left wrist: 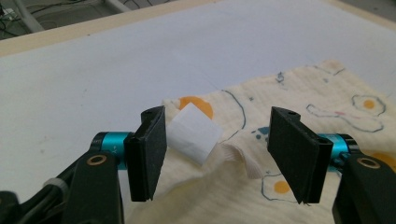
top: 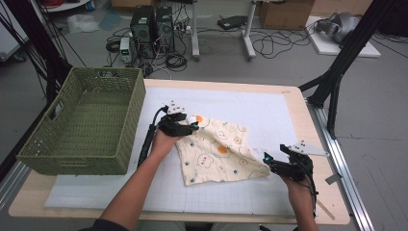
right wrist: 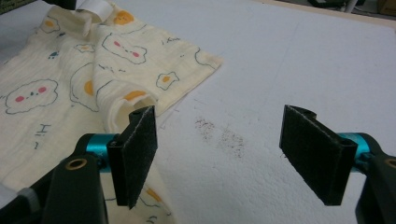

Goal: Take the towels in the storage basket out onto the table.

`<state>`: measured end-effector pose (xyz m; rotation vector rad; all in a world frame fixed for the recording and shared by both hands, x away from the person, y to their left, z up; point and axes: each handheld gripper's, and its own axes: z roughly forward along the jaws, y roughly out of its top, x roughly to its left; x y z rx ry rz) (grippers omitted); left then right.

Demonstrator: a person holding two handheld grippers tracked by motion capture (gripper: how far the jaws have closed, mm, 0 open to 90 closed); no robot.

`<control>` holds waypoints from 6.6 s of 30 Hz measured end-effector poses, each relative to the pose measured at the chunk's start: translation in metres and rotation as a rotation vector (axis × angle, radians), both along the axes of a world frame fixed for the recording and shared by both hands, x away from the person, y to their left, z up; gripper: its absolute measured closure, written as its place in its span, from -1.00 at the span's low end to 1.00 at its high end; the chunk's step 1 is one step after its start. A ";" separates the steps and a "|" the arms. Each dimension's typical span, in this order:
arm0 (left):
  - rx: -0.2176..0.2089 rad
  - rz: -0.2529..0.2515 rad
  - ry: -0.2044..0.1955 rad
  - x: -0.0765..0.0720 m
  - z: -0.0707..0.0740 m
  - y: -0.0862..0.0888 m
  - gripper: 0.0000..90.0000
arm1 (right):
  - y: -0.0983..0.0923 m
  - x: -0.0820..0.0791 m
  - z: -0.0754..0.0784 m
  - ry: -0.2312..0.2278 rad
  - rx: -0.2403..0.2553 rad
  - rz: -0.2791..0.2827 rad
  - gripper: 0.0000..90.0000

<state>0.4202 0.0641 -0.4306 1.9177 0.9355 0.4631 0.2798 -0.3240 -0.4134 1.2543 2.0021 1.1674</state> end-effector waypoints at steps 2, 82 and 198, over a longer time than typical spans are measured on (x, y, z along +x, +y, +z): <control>0.081 -0.004 0.009 0.003 -0.009 -0.005 -0.20 | 0.002 0.001 -0.001 0.001 -0.008 0.009 -0.39; -0.029 0.061 0.082 -0.021 -0.006 0.025 -0.10 | 0.048 0.143 -0.009 0.074 -0.202 -0.019 0.73; 0.000 -0.116 0.110 -0.132 -0.014 0.075 0.93 | 0.065 -0.024 -0.030 0.174 -0.138 0.370 0.95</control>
